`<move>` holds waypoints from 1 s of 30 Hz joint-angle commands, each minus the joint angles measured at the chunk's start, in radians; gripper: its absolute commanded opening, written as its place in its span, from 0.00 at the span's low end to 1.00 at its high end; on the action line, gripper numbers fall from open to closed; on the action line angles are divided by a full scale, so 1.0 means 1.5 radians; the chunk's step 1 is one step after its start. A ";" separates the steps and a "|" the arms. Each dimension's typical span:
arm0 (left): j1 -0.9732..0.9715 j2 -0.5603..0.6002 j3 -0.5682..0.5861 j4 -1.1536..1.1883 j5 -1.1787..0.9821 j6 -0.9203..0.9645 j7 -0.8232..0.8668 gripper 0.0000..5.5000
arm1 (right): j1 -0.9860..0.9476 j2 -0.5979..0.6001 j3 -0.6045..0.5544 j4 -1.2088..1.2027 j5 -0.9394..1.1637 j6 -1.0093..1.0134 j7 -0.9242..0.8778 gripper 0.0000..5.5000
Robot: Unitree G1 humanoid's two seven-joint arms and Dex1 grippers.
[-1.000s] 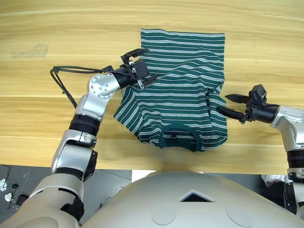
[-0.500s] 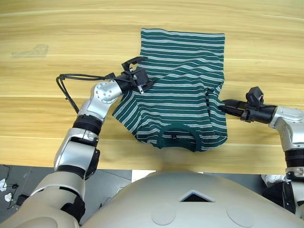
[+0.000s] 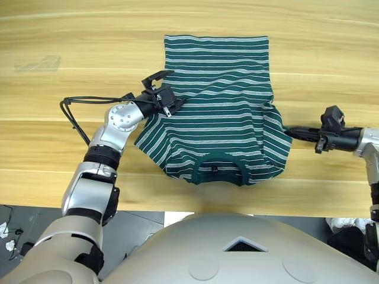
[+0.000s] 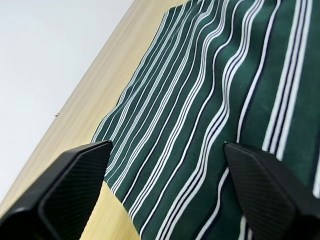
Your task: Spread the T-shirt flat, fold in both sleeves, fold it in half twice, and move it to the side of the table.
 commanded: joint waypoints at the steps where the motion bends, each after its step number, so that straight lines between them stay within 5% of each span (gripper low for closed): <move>1: 0.023 0.015 -0.002 0.006 0.014 0.018 -0.009 0.75 | 0.020 -0.023 0.010 -0.025 -0.008 -0.012 0.032 0.01; 13: 0.036 0.012 -0.004 -0.012 0.013 0.014 -0.005 0.75 | -0.009 0.012 -0.036 -0.003 0.018 -0.020 -0.001 0.01; 30: 0.180 0.071 0.105 -0.366 -0.186 0.164 -0.158 0.75 | 0.022 0.027 -0.012 -0.111 0.062 0.013 0.034 0.01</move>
